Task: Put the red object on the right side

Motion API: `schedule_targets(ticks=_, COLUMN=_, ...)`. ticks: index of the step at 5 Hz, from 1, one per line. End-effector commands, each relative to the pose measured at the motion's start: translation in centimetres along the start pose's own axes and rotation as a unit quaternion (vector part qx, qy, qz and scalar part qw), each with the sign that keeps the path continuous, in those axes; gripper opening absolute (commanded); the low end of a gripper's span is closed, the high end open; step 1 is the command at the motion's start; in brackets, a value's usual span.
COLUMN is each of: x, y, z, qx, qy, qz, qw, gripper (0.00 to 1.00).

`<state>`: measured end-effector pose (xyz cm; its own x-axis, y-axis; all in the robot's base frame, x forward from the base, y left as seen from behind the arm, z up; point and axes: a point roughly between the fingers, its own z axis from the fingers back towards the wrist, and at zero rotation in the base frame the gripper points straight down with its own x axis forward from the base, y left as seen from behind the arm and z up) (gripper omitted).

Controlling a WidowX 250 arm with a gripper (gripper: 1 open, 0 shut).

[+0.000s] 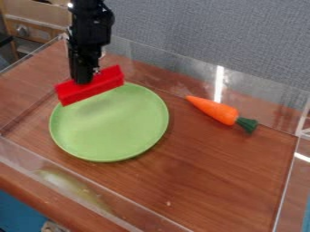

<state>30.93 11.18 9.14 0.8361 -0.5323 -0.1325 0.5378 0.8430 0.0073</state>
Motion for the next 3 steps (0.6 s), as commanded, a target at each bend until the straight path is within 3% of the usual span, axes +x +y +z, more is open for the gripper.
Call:
schedule_targets(ticks=1, x=-0.4, y=0.2, z=2.4, qx=0.017, qy=-0.021, qz=0.018, qw=0.9995, gripper=0.00)
schedule_targets(ticks=3, x=-2.0, y=-1.1, z=3.5, qx=-0.001, qy=-0.022, qz=0.049, qw=0.9986, gripper=0.00)
